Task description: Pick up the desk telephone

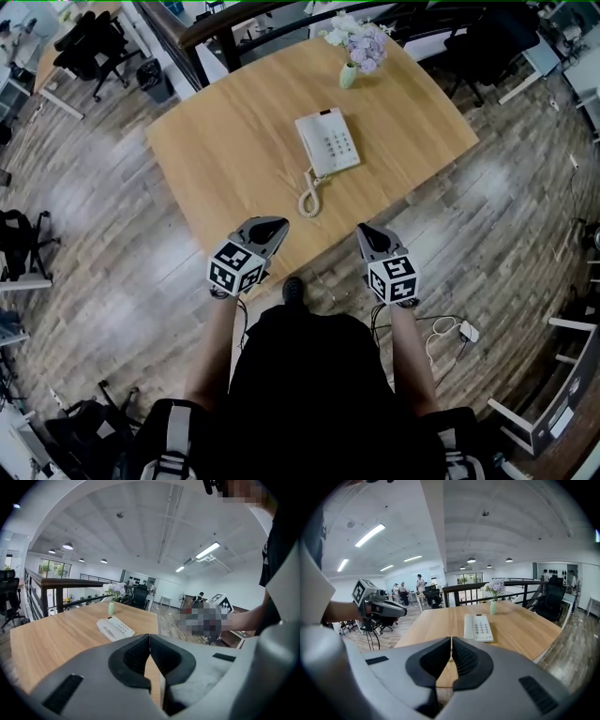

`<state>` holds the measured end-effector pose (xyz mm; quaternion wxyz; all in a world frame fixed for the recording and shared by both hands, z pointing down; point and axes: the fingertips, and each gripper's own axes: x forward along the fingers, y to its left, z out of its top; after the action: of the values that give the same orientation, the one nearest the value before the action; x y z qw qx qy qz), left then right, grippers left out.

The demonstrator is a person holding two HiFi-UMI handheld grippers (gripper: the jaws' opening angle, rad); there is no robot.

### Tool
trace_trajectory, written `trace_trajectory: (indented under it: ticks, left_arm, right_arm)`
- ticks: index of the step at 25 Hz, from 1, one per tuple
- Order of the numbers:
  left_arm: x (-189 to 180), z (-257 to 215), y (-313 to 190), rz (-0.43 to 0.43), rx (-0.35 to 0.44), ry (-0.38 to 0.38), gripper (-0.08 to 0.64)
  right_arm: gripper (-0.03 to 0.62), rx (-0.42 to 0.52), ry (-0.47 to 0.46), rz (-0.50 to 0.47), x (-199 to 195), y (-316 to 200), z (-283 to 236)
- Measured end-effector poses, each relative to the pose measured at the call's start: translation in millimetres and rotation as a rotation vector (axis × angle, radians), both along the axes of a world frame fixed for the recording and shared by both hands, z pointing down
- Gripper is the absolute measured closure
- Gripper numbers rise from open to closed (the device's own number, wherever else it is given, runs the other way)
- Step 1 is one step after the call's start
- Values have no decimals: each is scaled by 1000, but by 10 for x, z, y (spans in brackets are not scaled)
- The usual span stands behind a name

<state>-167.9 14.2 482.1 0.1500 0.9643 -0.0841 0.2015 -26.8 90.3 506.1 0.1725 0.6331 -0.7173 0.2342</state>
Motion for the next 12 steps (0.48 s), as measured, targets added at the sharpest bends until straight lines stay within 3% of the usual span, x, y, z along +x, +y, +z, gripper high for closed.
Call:
trace_trajectory:
  ticks: [7, 12]
  left_arm:
    - [-99, 17, -233, -48, 2, 2, 538]
    - [0, -1, -203, -89, -4, -15, 538]
  right_arm:
    - [566, -12, 13, -34, -93, -120, 99]
    - [566, -6, 26, -45, 176, -85, 99]
